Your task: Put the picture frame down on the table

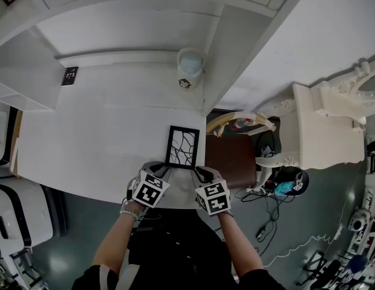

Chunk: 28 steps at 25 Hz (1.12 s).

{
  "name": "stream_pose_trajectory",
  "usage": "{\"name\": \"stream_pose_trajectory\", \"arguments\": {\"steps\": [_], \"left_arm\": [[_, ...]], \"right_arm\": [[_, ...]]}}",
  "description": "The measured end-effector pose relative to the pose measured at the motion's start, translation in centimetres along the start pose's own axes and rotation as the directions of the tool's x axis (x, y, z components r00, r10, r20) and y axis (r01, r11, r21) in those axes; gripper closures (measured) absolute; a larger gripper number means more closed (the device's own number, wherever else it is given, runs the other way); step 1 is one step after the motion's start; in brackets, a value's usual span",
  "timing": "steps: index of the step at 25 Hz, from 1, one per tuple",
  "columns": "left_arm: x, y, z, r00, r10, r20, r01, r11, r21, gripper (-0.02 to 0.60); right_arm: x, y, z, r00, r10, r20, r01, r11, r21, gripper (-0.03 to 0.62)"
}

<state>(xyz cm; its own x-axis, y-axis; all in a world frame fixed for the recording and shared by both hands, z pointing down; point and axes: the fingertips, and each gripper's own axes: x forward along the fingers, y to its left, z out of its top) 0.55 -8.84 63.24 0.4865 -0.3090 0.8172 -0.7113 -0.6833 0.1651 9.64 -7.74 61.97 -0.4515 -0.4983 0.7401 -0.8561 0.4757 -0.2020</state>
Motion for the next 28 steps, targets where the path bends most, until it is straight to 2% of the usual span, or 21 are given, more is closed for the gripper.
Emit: {"name": "stream_pose_trajectory", "arguments": {"steps": [2,28], "left_arm": [[0.1,0.1,0.3,1.000,0.005,0.002,-0.005,1.000,-0.005,0.503],[2.8,1.7,4.8,0.999,0.032,0.002,-0.032,0.999,-0.022,0.511]], "right_arm": [[0.0,-0.3,0.3,1.000,-0.013,0.006,0.013,1.000,0.006,0.585],[1.6,-5.3,3.8,0.995,-0.085,0.049,0.083,0.996,0.037,0.585]]}}
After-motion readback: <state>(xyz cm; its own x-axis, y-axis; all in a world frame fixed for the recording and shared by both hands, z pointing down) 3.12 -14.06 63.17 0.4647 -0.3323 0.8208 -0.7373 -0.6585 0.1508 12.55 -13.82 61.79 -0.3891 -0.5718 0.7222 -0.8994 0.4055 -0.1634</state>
